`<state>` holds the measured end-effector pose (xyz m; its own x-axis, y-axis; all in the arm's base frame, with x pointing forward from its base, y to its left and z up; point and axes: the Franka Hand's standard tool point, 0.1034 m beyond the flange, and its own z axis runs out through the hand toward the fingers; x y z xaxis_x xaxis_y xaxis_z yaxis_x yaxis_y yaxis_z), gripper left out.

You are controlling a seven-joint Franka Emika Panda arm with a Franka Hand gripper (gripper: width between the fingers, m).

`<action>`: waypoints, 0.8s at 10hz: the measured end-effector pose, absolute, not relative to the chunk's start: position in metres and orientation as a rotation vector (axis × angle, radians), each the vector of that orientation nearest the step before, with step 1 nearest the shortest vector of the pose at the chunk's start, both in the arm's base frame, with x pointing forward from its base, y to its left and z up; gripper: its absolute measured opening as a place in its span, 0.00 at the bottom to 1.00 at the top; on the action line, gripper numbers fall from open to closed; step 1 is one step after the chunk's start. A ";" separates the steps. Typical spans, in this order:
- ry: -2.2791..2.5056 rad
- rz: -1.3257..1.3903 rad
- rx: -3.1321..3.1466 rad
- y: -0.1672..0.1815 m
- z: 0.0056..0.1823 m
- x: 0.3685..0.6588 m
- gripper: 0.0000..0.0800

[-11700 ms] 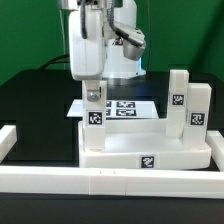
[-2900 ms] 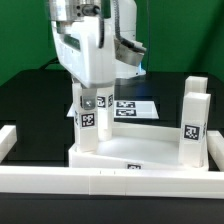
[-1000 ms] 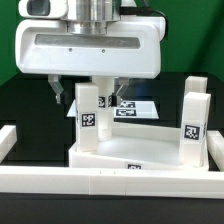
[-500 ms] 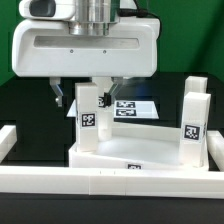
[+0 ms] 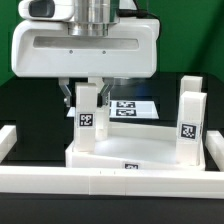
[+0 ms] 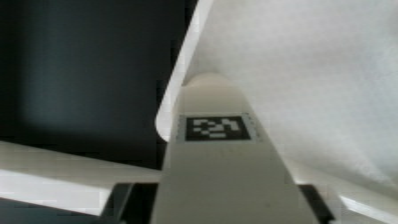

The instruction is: Assemble desk

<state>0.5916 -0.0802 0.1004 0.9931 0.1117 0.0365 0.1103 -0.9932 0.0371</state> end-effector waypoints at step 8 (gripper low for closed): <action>-0.915 0.048 3.025 -0.090 0.099 0.589 0.36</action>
Offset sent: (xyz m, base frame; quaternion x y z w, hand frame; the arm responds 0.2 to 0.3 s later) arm 0.0008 -0.0074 0.0022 0.0305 -0.0165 0.2712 0.9619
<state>0.5886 -0.0904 0.0991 0.8319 -0.5544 0.0238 -0.5538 -0.8322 -0.0272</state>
